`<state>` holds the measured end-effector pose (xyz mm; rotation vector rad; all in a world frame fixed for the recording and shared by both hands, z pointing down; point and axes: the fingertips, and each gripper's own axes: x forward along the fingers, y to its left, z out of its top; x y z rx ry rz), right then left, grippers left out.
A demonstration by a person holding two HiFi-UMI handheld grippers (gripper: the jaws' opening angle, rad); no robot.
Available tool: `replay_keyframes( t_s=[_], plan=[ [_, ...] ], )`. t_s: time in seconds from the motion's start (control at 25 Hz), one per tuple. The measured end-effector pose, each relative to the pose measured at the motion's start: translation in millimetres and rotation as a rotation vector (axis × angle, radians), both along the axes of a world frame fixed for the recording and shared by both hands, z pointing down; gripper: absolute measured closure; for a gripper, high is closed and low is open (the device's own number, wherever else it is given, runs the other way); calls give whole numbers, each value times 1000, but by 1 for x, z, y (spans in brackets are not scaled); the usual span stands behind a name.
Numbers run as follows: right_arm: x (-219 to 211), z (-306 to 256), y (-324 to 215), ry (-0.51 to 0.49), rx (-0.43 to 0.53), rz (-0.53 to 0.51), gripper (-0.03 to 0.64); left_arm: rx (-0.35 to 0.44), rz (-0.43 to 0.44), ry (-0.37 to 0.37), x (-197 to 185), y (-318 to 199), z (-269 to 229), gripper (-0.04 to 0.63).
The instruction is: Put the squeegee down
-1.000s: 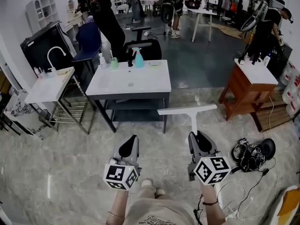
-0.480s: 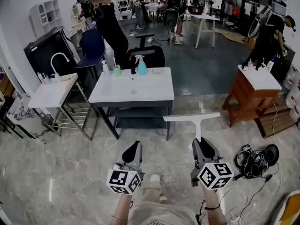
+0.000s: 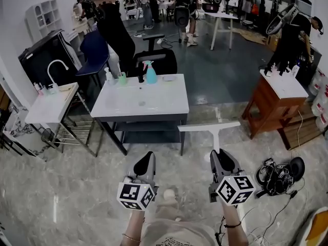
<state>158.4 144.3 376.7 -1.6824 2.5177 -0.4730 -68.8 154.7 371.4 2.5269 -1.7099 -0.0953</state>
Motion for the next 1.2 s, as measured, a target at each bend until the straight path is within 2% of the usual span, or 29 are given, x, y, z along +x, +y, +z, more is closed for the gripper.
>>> replay_keyframes(
  t_s=[0.76,1.2],
  plan=[
    [-33,7,-165,-7,-45,82,520,-10,44,42,-43,-175,2,572],
    [-43,17,-212,-23,-68,122,521,-17,75,32,-48,-227,10,572]
  ],
)
